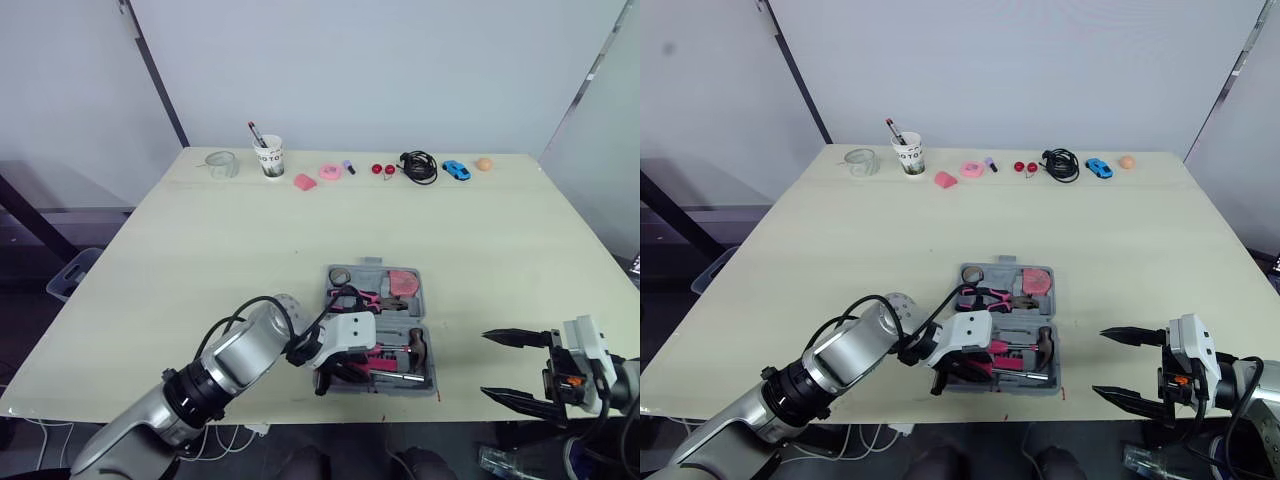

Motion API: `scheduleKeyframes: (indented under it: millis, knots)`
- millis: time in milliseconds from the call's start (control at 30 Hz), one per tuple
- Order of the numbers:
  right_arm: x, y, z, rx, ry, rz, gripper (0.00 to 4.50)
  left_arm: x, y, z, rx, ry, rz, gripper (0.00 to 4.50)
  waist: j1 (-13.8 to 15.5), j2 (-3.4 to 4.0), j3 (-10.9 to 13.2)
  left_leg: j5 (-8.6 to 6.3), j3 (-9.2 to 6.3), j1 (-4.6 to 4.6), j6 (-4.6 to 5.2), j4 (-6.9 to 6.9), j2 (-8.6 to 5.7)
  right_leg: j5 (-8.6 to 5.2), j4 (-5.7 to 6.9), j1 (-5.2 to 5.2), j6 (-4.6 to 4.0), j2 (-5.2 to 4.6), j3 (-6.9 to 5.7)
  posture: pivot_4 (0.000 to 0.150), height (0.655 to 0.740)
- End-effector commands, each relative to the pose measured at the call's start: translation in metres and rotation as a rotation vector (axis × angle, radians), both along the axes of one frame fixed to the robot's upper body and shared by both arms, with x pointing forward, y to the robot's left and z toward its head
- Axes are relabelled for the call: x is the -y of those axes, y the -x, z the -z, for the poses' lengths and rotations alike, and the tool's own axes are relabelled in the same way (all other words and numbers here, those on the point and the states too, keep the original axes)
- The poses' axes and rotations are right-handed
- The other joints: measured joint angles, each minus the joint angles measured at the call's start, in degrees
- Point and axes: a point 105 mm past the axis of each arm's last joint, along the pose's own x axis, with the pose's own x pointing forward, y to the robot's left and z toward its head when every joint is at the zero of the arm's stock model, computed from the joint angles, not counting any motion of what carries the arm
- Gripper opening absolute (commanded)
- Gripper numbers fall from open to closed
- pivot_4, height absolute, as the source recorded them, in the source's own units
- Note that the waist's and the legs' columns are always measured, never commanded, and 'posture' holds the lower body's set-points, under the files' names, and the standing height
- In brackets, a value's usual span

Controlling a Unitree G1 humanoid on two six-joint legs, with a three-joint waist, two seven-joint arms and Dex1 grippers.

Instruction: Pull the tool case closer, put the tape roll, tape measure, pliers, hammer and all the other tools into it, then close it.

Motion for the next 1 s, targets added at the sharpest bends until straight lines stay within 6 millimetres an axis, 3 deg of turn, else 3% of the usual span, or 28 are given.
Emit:
scheduleKeyframes:
  millis: [33, 433, 1000]
  knots:
    - [0.002, 0.001, -0.008, 0.044, 0.010, -0.005, 4.50, 0.007, -0.002, -0.003, 0.023, 0.001, 0.016, 0.59, 0.00, 0.00, 0.00, 0.00, 0.01, 0.00, 0.00, 0.00, 0.00, 0.00, 0.00, 0.00, 0.00, 0.00, 0.00, 0.150, 0.7400]
    - [0.006, 0.002, -0.005, 0.047, 0.016, 0.011, 4.50, 0.026, 0.000, 0.009, 0.019, 0.002, 0.060, 0.59, 0.14, 0.05, -0.03, 0.00, 0.00, -0.01, 0.00, 0.03, -0.02, 0.00, 0.00, 0.02, 0.00, -0.01, 0.01, 0.150, 0.7400]
    - [0.006, 0.004, -0.001, 0.051, 0.013, 0.024, 4.50, 0.032, 0.005, 0.011, 0.001, 0.019, 0.070, 0.59, 0.18, 0.06, -0.03, 0.00, -0.04, -0.01, 0.00, 0.06, -0.05, 0.00, 0.00, 0.05, 0.01, 0.00, 0.06, 0.150, 0.7400]
